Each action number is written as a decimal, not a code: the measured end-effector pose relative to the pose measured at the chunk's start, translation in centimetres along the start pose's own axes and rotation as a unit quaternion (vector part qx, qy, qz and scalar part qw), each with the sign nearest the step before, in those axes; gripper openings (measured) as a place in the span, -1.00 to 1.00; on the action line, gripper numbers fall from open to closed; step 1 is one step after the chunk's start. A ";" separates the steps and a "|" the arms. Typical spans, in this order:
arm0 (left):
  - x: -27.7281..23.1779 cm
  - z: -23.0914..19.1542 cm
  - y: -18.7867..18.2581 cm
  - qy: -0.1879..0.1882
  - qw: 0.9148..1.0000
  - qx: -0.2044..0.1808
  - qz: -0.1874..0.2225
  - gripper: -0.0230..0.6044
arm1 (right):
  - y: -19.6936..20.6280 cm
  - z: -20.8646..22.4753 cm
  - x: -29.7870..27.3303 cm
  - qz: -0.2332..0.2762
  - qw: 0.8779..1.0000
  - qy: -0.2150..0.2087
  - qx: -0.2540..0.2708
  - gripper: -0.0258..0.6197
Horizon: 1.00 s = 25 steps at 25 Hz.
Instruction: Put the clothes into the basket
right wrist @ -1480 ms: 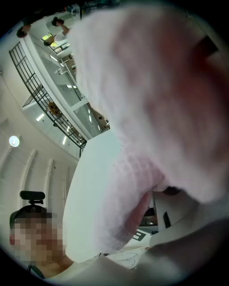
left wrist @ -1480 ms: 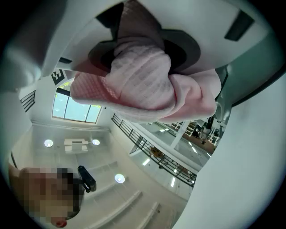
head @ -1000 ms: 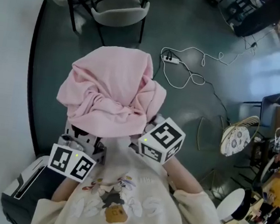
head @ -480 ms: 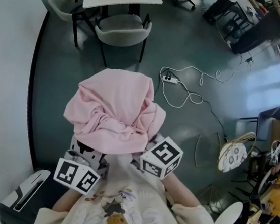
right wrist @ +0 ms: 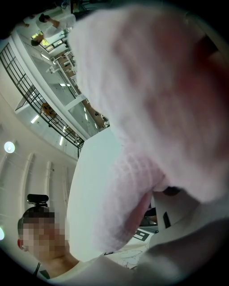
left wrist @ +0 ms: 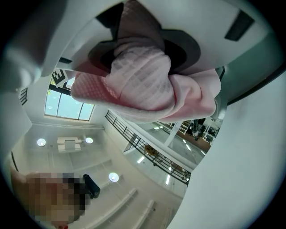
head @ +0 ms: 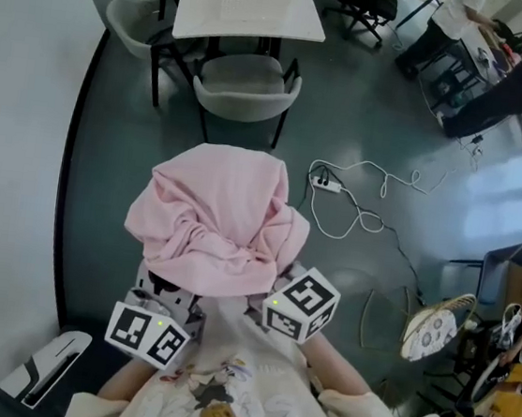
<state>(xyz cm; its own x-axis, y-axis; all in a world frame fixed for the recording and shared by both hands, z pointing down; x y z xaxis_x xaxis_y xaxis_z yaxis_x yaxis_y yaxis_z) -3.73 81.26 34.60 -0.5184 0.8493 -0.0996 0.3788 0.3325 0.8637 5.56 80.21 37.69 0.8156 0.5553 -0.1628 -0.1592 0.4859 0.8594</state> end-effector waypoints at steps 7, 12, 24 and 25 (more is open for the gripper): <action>-11.5 -3.1 -3.7 0.010 1.000 -0.003 -0.006 -0.18 | -6.6 9.2 -4.8 0.011 1.000 0.006 -0.008 -0.42; -21.1 -4.3 -5.3 0.017 1.000 0.004 -0.006 -0.18 | -11.8 17.3 -7.0 0.010 1.000 0.005 0.003 -0.42; -34.5 -4.0 -9.3 0.022 1.000 -0.013 0.005 -0.18 | -20.7 27.9 -9.1 0.019 1.000 -0.001 0.015 -0.42; -35.3 -4.2 -9.3 0.024 1.000 -0.013 0.004 -0.18 | -21.0 28.6 -9.3 0.019 1.000 0.000 0.015 -0.42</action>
<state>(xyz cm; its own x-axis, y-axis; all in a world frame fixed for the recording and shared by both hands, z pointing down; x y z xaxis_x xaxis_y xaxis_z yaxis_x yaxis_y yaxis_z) 7.81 46.51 32.12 -0.5520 0.8310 -0.0690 0.3638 0.3145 0.8768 17.18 45.54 35.00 0.8090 0.5732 -0.1304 -0.1726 0.4436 0.8794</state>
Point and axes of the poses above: the fingertips, and each gripper's own axes: x backward along the fingers, z to its right, y out of its underside, the point moved 4 cm from there along x, backward along the fingers, and after that the axes turned 4 degrees about z, right-handed, at the moved point
